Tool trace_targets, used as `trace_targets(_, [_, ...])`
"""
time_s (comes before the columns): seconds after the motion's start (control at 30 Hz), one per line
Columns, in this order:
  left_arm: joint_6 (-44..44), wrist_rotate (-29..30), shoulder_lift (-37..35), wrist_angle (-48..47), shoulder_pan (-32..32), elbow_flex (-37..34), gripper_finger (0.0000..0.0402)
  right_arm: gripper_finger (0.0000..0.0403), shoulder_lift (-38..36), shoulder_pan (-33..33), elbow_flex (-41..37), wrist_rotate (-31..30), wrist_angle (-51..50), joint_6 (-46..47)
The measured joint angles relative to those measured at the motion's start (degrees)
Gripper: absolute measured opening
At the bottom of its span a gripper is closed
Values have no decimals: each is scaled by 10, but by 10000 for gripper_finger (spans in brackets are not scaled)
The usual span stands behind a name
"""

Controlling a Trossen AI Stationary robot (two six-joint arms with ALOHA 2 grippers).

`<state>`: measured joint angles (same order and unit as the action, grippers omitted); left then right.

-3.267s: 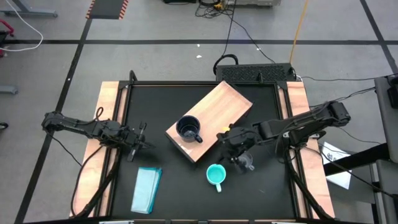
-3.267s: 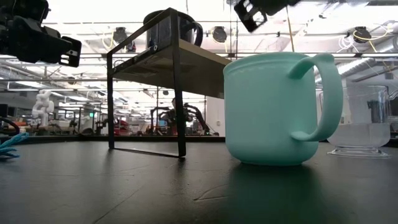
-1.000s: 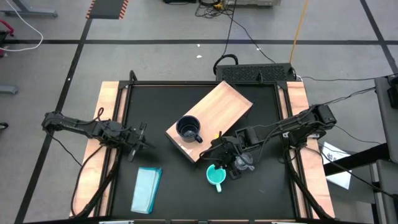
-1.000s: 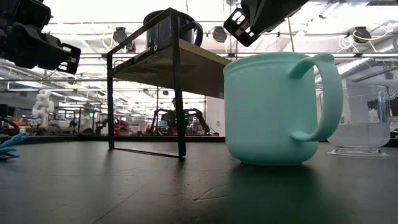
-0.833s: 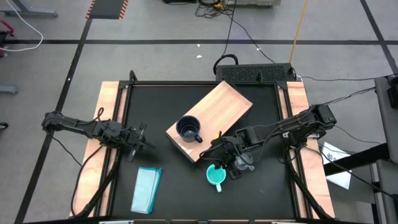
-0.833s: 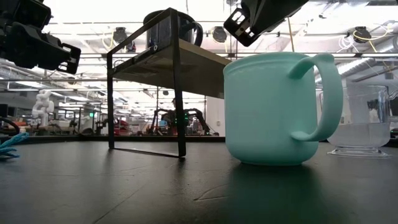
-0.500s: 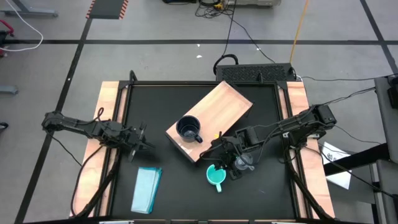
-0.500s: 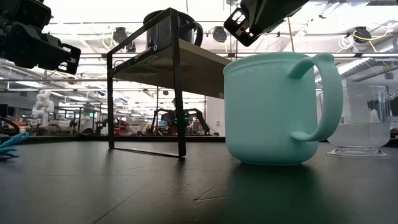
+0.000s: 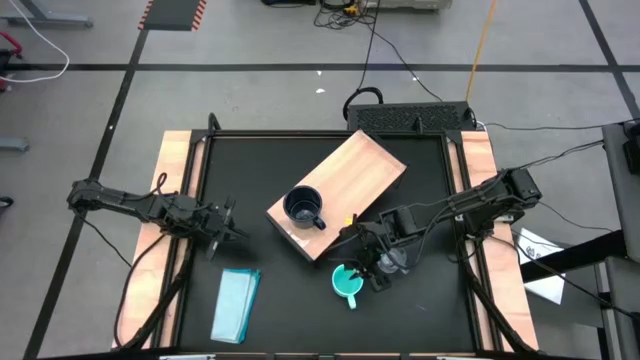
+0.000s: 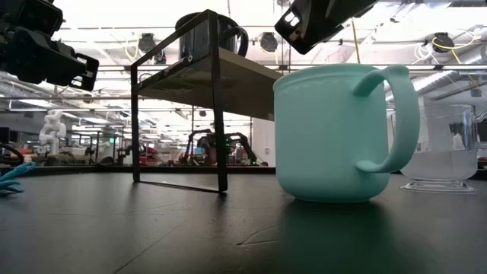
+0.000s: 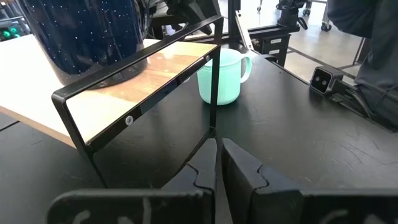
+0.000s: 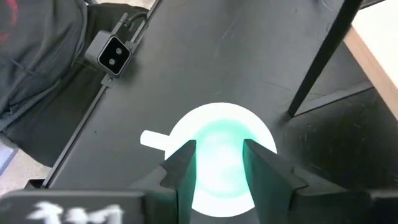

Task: Stack small to large cups/mugs on shelf
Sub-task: Put the blue cup on the shelf

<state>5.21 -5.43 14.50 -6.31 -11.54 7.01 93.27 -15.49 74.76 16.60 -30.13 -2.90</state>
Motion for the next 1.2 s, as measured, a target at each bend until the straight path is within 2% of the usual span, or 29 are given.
trace_targets(0.27, [-8,0,0,0,0,0,26,128,2,1,0,-48,-18,-3])
trace_targets(0.63, [-9,0,0,1,0,0,26,128,40,7,0,-53,-18,-10])
trace_targets(1.2, [-10,0,0,0,0,0,26,128,60,12,0,-62,-17,-21])
